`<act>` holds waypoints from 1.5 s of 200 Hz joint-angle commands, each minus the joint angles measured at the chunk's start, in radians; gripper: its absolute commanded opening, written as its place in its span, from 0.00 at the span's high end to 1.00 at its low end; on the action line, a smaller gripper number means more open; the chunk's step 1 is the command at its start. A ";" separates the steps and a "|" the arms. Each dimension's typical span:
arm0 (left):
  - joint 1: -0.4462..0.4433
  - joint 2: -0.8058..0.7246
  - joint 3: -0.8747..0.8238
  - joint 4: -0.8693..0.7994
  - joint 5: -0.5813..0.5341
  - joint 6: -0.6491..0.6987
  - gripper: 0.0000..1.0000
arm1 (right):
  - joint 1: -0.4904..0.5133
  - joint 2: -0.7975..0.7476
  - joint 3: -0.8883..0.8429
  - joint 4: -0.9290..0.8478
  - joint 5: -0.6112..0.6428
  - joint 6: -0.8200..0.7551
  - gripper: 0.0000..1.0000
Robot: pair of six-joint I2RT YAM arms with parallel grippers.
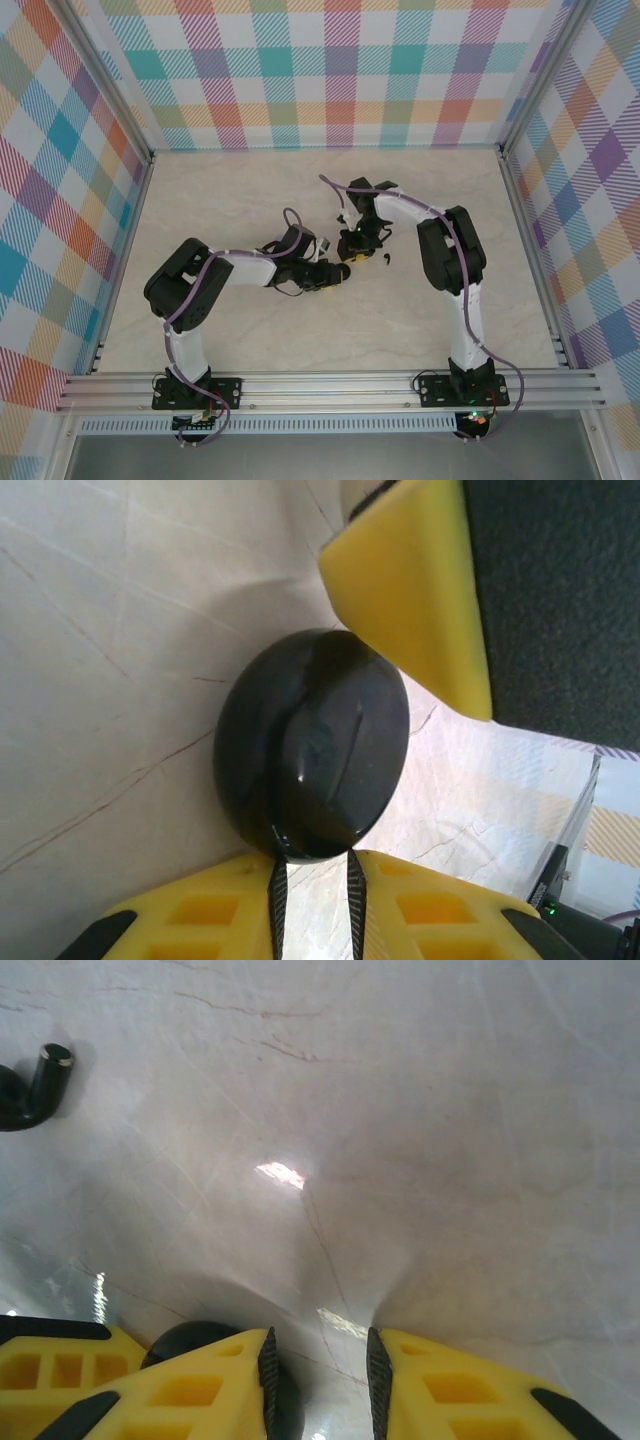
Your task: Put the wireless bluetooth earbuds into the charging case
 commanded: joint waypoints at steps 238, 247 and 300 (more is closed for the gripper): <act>0.027 -0.127 -0.112 0.126 -0.069 -0.077 0.46 | -0.039 -0.193 -0.253 0.170 -0.238 0.081 0.64; 0.027 -0.119 -0.119 0.141 -0.068 -0.086 0.45 | -0.038 -0.188 -0.251 0.175 -0.242 0.083 0.64; 0.023 -0.066 -0.123 0.195 -0.049 -0.121 0.47 | -0.039 -0.140 -0.231 0.164 -0.177 0.103 0.66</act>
